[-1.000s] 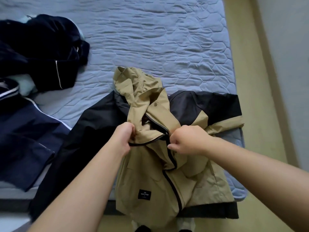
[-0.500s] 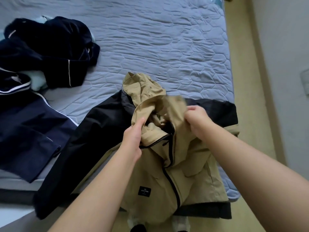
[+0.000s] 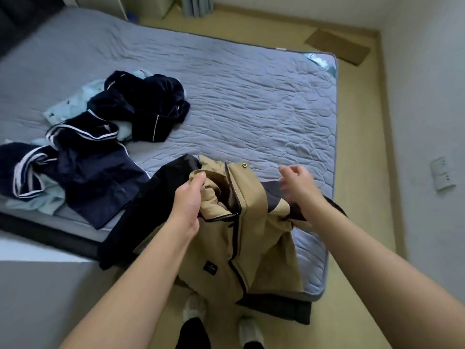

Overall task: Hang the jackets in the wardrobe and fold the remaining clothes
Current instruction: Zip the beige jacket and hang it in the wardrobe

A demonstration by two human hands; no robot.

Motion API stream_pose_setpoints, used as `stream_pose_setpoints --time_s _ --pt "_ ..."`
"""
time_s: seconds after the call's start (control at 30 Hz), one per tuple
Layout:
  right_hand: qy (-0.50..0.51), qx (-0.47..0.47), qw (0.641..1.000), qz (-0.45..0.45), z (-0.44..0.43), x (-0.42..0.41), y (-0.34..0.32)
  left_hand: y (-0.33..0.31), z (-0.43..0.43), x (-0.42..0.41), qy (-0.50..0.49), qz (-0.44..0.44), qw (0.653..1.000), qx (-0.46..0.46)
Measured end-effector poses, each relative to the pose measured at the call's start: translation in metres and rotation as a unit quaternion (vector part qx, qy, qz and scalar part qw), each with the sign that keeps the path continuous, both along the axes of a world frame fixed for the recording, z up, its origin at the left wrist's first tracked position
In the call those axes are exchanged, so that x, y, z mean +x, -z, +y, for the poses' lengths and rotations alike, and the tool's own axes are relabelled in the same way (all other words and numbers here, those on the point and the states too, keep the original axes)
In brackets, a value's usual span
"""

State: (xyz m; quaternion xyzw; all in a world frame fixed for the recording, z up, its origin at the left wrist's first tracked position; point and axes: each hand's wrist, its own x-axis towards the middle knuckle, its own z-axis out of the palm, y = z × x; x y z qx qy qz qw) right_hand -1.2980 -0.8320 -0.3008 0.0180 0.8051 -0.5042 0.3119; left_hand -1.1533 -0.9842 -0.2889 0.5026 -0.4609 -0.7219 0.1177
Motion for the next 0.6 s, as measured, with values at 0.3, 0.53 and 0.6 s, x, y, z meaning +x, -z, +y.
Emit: stream_pose_setpoints --time_s 0.3,0.53,0.6 --pt "-0.457 0.247 0.790 0.325 -0.055 0.113 -0.146 -0.165 0.049 0.110 -0.153 0.053 0.984 -0.070" --pt "-0.432 -0.031 0.897 0.085 -0.081 0.207 -0.215 -0.237 0.061 0.237 -0.342 0.107 0.929 -0.094" --pt "-0.398 -0.136 0.903 -0.089 -0.073 0.241 -0.233 -0.250 0.070 0.288 -0.411 0.125 0.897 -0.101"
